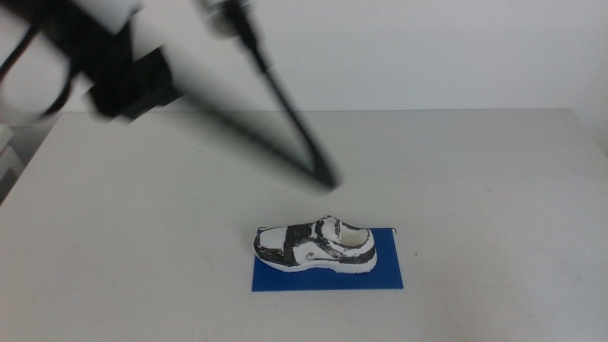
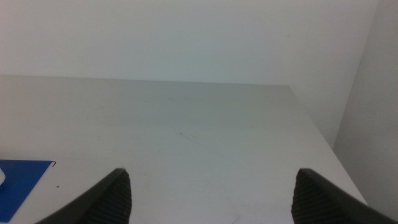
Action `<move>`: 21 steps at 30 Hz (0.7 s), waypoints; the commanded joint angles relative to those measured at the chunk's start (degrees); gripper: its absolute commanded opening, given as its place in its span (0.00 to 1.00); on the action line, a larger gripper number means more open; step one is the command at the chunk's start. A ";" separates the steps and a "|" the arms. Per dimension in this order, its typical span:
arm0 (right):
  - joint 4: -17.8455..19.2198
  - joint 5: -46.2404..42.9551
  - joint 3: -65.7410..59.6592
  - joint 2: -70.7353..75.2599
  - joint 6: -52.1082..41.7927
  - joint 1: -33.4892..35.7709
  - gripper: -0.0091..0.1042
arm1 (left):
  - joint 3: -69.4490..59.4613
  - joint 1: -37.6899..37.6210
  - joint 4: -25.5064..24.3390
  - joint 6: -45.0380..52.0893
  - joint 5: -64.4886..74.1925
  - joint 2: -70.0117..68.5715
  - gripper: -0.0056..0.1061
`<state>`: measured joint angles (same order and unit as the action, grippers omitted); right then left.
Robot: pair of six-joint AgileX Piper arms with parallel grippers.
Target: Use one arm to grab the shoe from the table and place it on the mat.
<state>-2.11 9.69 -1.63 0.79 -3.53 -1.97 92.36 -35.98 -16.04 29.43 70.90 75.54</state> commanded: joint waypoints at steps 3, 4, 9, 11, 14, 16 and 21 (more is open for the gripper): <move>0.49 -4.54 0.54 1.21 -0.72 -0.27 0.67 | -15.50 0.09 -10.99 -14.23 -15.79 -14.08 0.89; 0.49 -4.54 0.54 1.21 -0.72 -0.27 0.67 | -20.15 0.09 -14.38 -17.13 -19.69 -17.24 0.89; 0.49 -4.54 0.54 1.21 -0.72 -0.27 0.67 | -39.97 0.09 -31.11 -35.59 -29.98 -30.61 0.89; 0.49 -4.54 0.54 1.21 -0.72 -0.27 0.67 | -46.11 0.09 -36.65 -45.61 -29.55 -36.11 0.89; 0.49 -4.54 0.54 1.21 -0.72 -0.27 0.67 | -53.81 0.09 -43.72 -57.39 -29.70 -42.76 0.89; 0.49 -4.54 0.54 1.21 -0.72 -0.27 0.67 | -58.13 0.09 -44.67 -61.24 -29.48 -47.54 0.89; 0.49 -4.54 0.54 1.21 -0.72 -0.27 0.67 | -64.28 0.47 -36.49 -58.56 -26.22 -59.98 0.89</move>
<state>-2.11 9.69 -1.63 0.79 -3.53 -1.97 27.97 -35.69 -52.92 -29.20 45.81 17.79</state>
